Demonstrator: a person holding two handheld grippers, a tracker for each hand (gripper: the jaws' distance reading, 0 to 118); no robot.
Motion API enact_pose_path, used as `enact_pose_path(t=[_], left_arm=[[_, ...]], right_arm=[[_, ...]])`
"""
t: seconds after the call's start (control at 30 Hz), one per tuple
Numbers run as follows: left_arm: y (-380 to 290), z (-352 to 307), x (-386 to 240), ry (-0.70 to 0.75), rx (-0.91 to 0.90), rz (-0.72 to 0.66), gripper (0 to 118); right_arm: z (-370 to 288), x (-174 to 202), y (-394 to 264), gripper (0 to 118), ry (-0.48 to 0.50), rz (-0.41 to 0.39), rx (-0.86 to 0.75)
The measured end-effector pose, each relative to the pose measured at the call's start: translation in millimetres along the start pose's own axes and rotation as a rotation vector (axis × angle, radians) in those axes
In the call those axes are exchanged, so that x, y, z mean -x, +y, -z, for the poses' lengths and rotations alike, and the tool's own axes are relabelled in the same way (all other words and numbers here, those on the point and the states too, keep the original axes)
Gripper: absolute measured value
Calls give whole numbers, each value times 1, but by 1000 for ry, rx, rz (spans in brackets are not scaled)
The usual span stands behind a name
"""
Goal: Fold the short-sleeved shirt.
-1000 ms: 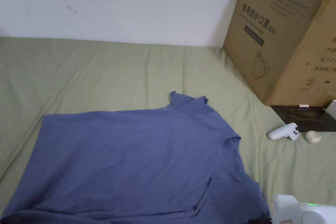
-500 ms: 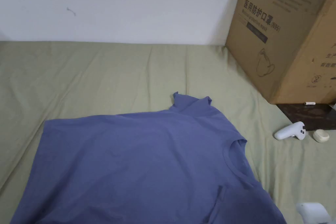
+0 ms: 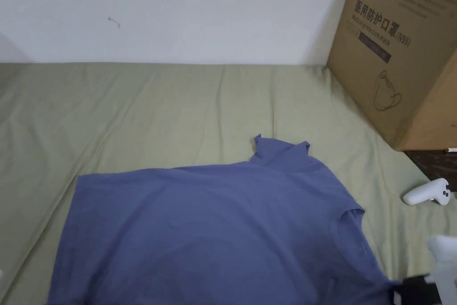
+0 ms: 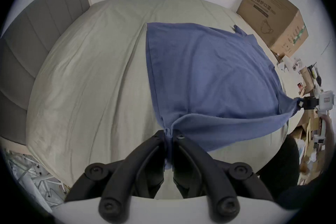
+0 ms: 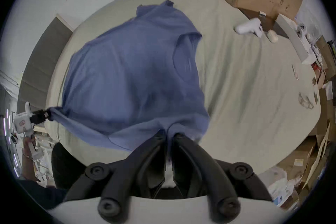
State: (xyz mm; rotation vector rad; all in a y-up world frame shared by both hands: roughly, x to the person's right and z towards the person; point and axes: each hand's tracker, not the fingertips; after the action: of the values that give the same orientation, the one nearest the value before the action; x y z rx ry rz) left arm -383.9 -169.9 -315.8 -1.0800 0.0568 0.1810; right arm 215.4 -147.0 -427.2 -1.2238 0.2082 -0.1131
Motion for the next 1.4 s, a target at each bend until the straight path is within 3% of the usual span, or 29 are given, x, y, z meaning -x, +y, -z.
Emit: enact_pose_path(t=[0.13, 0.23, 0.3, 0.33, 0.37, 0.4, 0.43, 0.47, 0.63, 0.77, 0.8, 0.83, 0.87, 0.9, 1.1, 1.13, 1.17, 1.23, 1.27, 1.4], left_arm=[[48, 36, 10, -38, 87, -66, 7], [70, 56, 14, -63, 60, -92, 10], [78, 62, 19, -67, 26, -147, 39], [79, 61, 21, -64, 2, -178, 62], [77, 59, 22, -70, -24, -201, 96], [75, 58, 24, -76, -35, -210, 111], [72, 55, 25, -88, -52, -214, 116], [66, 50, 25, -106, -90, -222, 115], [31, 26, 16, -113, -162, -179, 115], [-4, 1, 6, -54, -216, -144, 101], [-11, -5, 4, -55, -221, -148, 81], [-16, -8, 3, -49, -223, -151, 48], [-21, -9, 3, -40, -215, -157, 4], [-25, -10, 5, -30, -215, -166, 1], [-14, 24, 4, -36, -94, -201, 3], [-11, 33, 5, -36, -93, -201, 17], [-9, 51, 7, -16, -75, -204, 56], [-3, 73, 4, -11, -41, -197, 103], [-1, 84, -1, -5, -22, -189, 112], [11, 109, -4, 24, 10, -143, 106]], right_arm=[[36, 2, 59, 5, 39, 91, -23], [70, -1, 84, 5, 5, 166, -31], [79, 1, 89, 9, 17, 200, -60], [80, 3, 89, 22, 24, 220, -104], [79, 1, 86, 55, 1, 237, -166], [76, 2, 83, 87, -15, 241, -194], [73, 5, 77, 108, -14, 245, -222], [69, 7, 70, 118, 1, 246, -249], [42, 12, 36, 117, 26, 202, -303], [9, 34, -4, 108, 75, 137, -395], [4, 33, -11, 93, 82, 134, -432], [-1, 37, -17, 65, 76, 127, -444], [-4, 41, -21, 20, 64, 128, -438], [-6, 42, -25, 0, 60, 133, -444], [-4, 41, -29, 0, 101, 133, -425], [-4, 41, -30, 0, 105, 134, -416], [-4, 40, -30, 0, 109, 140, -408], [-2, 37, -34, 0, 124, 151, -399], [-3, 36, -36, 0, 130, 156, -394], [-2, 33, -42, 0, 112, 160, -373]])
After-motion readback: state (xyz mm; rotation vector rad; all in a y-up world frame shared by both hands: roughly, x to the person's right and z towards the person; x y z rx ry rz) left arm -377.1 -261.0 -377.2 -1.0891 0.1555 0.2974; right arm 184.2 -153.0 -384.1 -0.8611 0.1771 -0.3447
